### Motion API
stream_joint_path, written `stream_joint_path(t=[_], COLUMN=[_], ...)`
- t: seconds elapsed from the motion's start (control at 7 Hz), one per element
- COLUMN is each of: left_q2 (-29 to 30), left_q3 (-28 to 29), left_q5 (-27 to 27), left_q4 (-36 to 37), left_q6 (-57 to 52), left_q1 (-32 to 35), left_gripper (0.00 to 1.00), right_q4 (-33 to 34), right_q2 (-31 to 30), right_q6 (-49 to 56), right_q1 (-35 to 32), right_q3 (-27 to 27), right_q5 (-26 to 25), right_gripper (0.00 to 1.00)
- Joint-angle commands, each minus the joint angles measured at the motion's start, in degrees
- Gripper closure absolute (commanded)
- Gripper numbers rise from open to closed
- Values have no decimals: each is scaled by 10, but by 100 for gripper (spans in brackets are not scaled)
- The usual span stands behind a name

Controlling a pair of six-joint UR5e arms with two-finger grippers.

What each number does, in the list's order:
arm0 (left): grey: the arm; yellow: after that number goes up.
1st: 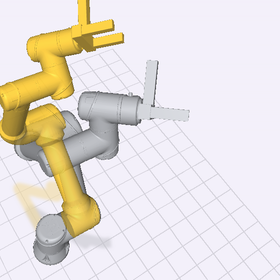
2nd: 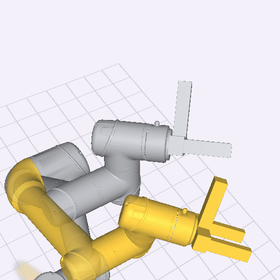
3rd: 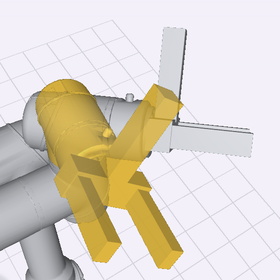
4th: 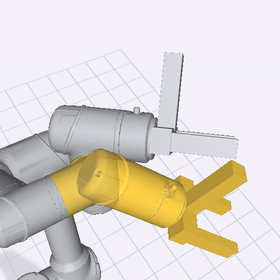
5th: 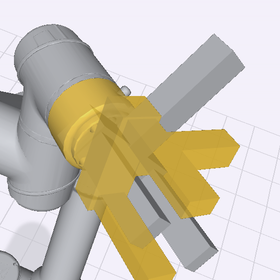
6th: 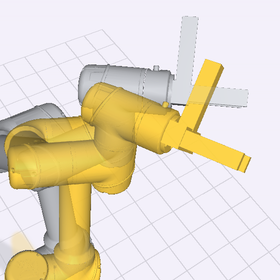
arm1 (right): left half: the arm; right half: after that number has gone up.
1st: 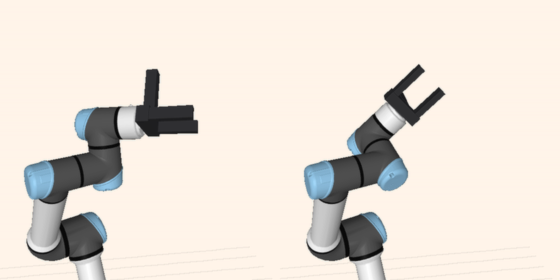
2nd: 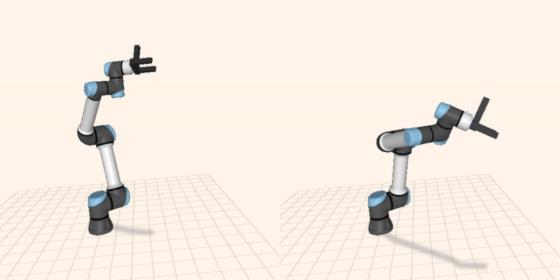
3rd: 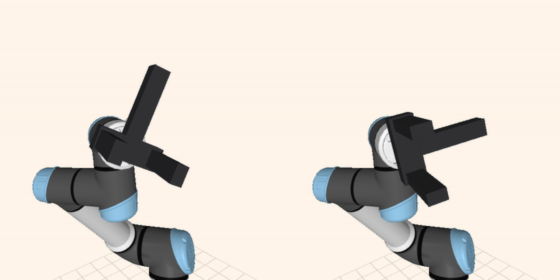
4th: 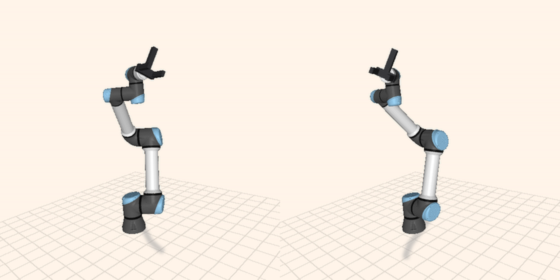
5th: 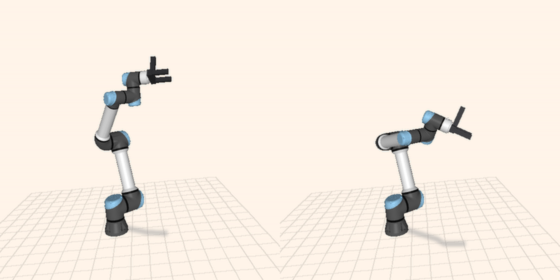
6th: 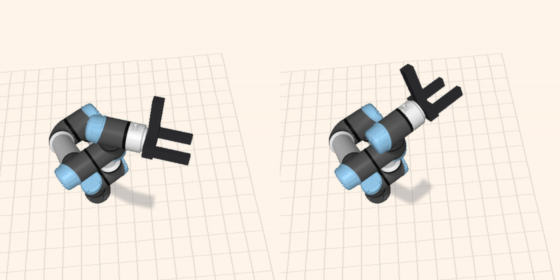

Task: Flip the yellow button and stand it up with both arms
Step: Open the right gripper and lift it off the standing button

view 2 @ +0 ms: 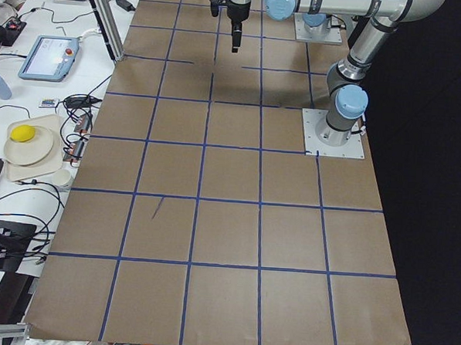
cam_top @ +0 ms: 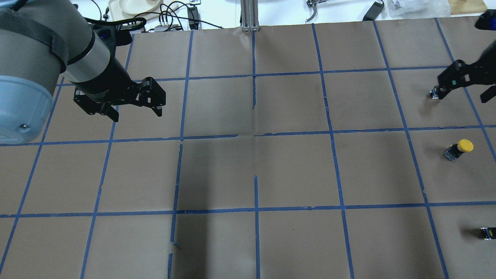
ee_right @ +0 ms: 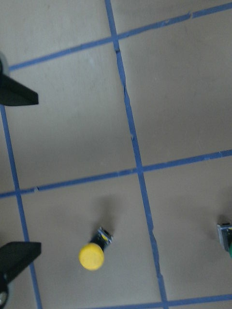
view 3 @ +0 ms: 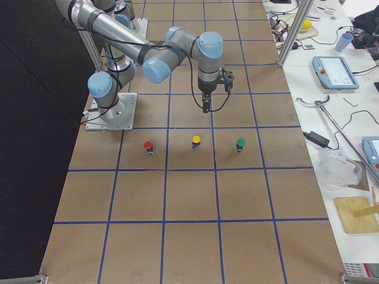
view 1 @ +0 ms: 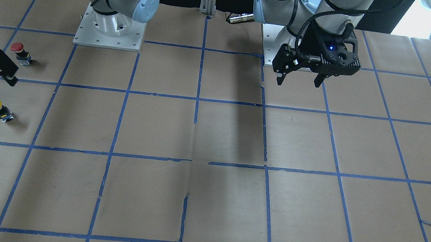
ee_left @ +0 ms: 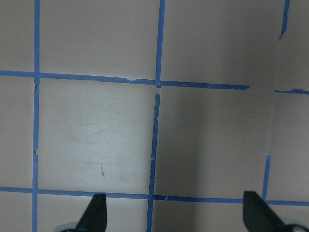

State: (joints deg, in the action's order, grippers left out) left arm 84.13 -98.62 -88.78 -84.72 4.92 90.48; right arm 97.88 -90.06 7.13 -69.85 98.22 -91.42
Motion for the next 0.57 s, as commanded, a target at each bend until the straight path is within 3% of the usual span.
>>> stream_joint_path(t=[0.0, 0.14, 0.43], left_q2=[1, 2, 0], left_q3=[-1, -1, -1], left_q5=[0, 2, 1], left_q4=[1, 1, 0], left_q6=[0, 1, 1], left_q1=[1, 1, 1], left_gripper=[0, 0, 0], right_q4=[-16, -43, -99], right_q2=[-14, -17, -73], right_q6=[-214, -262, -263], right_q1=[-172, -209, -215], right_q3=[-1, -3, -4], right_q5=[-15, -14, -10], right_gripper=[0, 0, 0])
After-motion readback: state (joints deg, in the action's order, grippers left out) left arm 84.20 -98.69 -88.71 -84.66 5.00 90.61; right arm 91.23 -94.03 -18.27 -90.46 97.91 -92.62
